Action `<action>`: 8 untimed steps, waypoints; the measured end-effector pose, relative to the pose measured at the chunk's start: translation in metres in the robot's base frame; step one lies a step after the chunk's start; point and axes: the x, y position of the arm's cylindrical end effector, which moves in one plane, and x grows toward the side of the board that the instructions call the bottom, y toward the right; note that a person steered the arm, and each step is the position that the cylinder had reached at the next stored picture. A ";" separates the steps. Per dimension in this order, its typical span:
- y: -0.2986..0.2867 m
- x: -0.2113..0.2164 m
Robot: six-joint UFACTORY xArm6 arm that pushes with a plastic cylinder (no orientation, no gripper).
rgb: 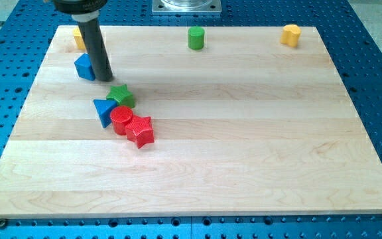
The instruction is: Move the cube to the left of the triangle
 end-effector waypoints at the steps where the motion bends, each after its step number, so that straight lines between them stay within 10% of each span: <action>1: 0.000 -0.014; 3: -0.010 -0.046; 8: -0.069 0.043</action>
